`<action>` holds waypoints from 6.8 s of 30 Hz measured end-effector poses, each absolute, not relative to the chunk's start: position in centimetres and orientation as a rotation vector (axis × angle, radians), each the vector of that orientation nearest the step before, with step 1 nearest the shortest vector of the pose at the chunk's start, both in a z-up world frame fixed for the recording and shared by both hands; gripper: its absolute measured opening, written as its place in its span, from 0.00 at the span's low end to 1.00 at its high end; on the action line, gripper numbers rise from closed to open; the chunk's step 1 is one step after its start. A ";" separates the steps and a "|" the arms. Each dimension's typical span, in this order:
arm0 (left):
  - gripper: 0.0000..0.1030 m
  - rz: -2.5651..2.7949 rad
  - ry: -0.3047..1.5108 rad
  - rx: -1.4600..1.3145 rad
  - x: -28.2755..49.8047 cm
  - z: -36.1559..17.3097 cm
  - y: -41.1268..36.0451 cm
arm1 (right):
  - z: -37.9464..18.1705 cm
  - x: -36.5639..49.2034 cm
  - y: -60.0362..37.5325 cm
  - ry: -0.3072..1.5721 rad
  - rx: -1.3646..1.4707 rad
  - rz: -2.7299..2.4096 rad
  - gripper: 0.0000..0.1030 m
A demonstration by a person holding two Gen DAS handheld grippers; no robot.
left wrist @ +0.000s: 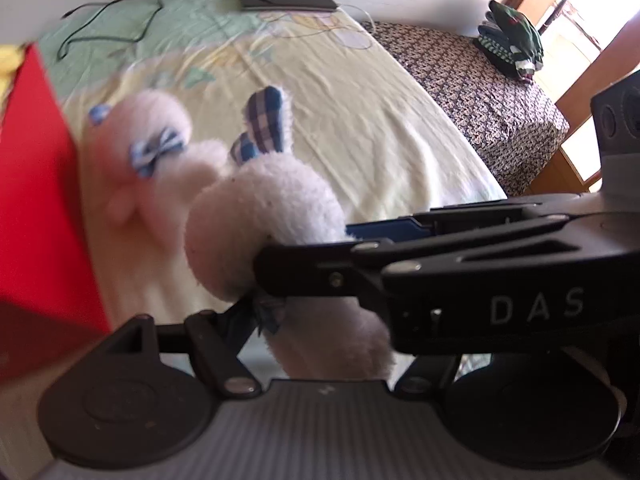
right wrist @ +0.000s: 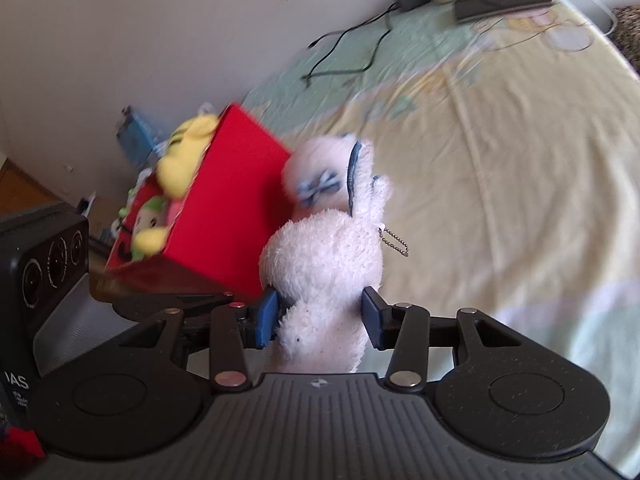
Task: Organize objects
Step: 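Carry the white bunny with the right gripper over the red box and lower it, then open the right gripper to release the white bunny in the box, then move the right gripper toward the pink bunny plush with blue bow, then close the right gripper on the pink bunny plush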
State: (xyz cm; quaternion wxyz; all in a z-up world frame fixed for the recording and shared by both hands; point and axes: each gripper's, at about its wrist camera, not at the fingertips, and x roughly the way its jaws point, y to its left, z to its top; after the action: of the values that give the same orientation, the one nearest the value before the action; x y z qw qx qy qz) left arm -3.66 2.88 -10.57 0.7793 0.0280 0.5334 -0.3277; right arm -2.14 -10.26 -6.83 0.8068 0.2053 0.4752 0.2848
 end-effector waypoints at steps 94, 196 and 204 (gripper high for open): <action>0.84 -0.282 1.033 0.197 5.4 -4.3 26.7 | -2.6 1.0 12.3 0.820 0.441 0.414 0.31; 0.85 -0.410 1.175 0.292 -1.4 -11.1 -0.6 | -9.5 1.8 -10.7 1.079 0.468 0.301 0.32; 0.85 -0.392 1.178 0.286 0.0 -11.3 -1.2 | -9.9 5.0 -10.1 1.067 0.465 0.396 0.37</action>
State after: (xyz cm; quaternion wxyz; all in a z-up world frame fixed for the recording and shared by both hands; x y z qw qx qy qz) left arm 0.01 -1.16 -11.34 0.8038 0.1334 0.5502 -0.1829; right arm 5.03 -10.11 -9.87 0.8169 0.2182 0.5006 0.1858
